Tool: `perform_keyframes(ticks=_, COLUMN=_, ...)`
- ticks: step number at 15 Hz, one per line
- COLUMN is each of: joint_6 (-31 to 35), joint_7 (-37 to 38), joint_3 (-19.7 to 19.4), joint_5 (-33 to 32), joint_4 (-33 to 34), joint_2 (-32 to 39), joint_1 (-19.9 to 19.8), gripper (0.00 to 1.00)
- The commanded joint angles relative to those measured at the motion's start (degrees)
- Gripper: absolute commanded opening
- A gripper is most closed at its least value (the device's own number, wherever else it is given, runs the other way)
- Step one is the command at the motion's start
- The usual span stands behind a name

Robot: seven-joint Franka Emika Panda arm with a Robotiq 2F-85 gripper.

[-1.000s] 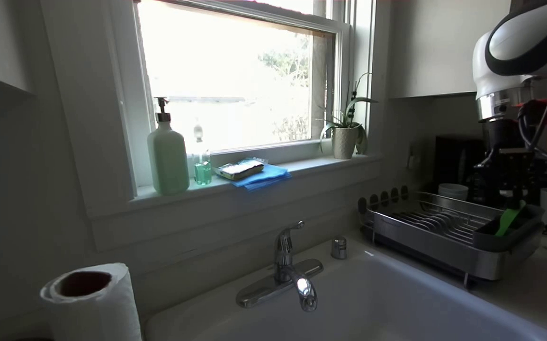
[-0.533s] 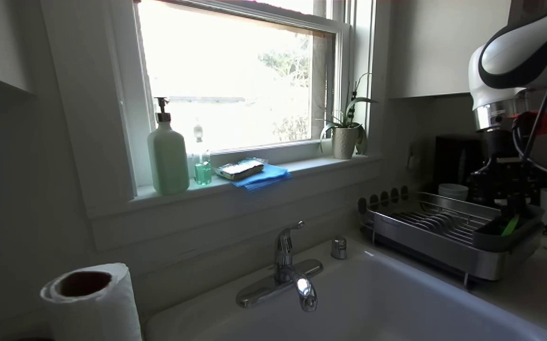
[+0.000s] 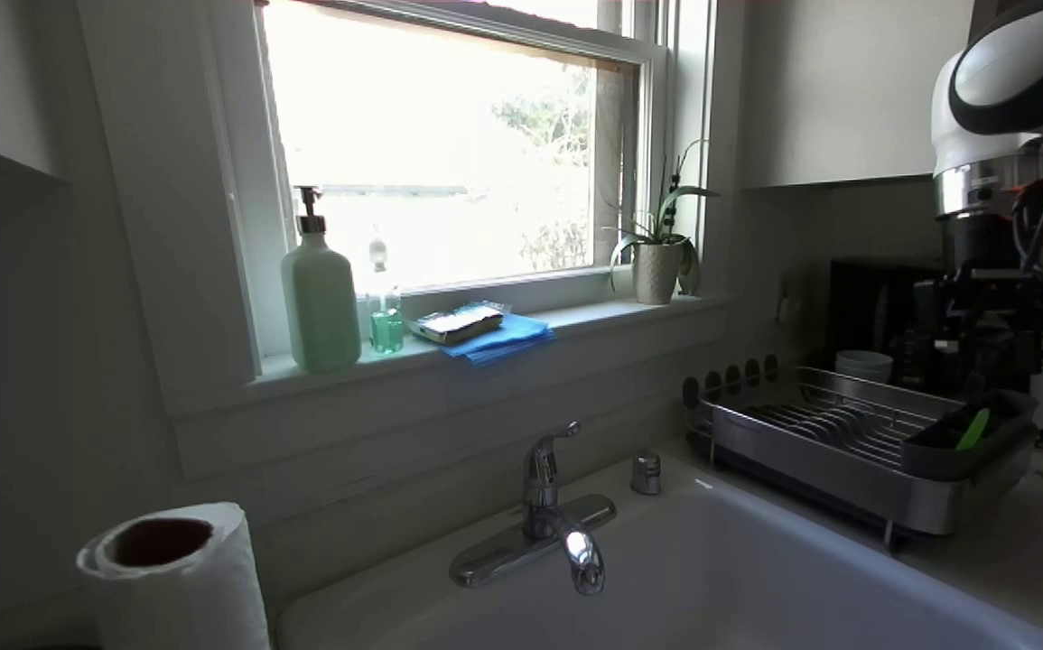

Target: Move the spoon to center of the utensil drying rack and move the green knife to the left compartment

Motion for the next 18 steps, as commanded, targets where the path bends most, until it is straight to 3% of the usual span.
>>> perform_keyframes(ticks=1, joint_6=1.4, joint_7=-3.88, joint_3=-1.13, joint_5=-3.98, joint_4=-1.15, joint_2=-6.55, joint_1=-1.53, gripper=1.0)
perform_keyframes(ticks=6, joint_6=6.57, joint_7=-6.66, joint_3=-2.03, joint_5=-8.16, joint_4=-2.45, joint_2=-13.49, joint_1=-3.58, gripper=1.0)
perform_keyframes(ticks=11, joint_6=5.75, joint_7=-5.99, joint_3=-2.06, joint_5=-8.23, joint_4=-2.25, joint_2=-19.12, joint_1=-5.76, gripper=1.0)
perform_keyframes(ticks=13, joint_6=4.96, joint_7=-5.74, joint_3=-2.15, joint_5=-7.12, joint_4=-0.02, joint_2=-16.43, joint_1=-5.33, gripper=1.0)
perform_keyframes(ticks=18, joint_6=4.5, joint_7=-5.73, joint_3=-2.19, joint_5=-7.13, joint_4=-0.86, joint_2=-18.55, joint_1=-5.74, gripper=1.0)
